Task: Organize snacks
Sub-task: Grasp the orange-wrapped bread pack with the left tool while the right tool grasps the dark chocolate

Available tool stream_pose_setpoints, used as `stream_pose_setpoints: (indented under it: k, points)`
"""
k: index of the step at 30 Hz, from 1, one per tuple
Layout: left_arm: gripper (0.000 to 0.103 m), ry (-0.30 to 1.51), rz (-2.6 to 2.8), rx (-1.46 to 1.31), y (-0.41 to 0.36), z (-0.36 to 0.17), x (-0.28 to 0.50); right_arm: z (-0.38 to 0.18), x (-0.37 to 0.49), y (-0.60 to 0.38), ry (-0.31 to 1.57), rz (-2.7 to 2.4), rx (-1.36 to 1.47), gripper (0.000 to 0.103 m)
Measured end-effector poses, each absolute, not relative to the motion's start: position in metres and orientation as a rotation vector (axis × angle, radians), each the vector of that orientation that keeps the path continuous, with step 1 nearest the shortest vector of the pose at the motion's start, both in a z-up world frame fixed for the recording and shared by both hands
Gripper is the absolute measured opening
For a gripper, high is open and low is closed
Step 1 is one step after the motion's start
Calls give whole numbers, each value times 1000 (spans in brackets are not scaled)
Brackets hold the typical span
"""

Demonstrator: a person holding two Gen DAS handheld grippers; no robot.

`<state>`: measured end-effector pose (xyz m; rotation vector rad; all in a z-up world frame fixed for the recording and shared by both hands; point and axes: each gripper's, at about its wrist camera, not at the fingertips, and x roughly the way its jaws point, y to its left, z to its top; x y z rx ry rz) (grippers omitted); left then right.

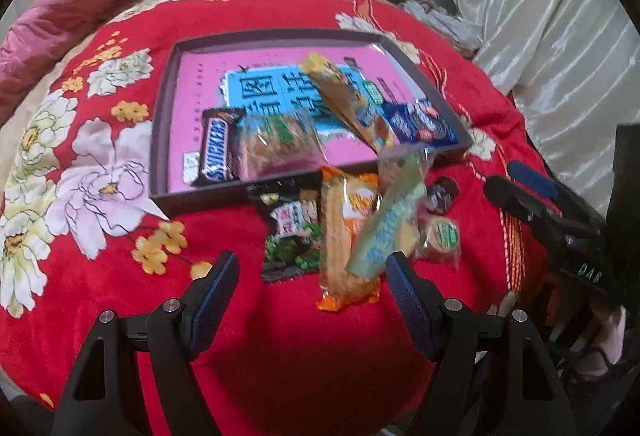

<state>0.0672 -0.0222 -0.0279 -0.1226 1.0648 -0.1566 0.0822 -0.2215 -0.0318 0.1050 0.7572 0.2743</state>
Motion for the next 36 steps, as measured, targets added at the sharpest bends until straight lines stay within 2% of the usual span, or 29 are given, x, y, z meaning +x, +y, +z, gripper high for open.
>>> stream_pose_setpoints:
  k: [23,30,36]
  points:
    - [77,1133,-167,-85,-49,-68,67,-51,92,-217,854,244,65,87]
    - [62,1122,-158,-104,-43,-70,72,-65,102,-215,911,225,43,87]
    - [59,1118,-150,-113,-35,-69,70,-74,109,-200,927,223,-65,87]
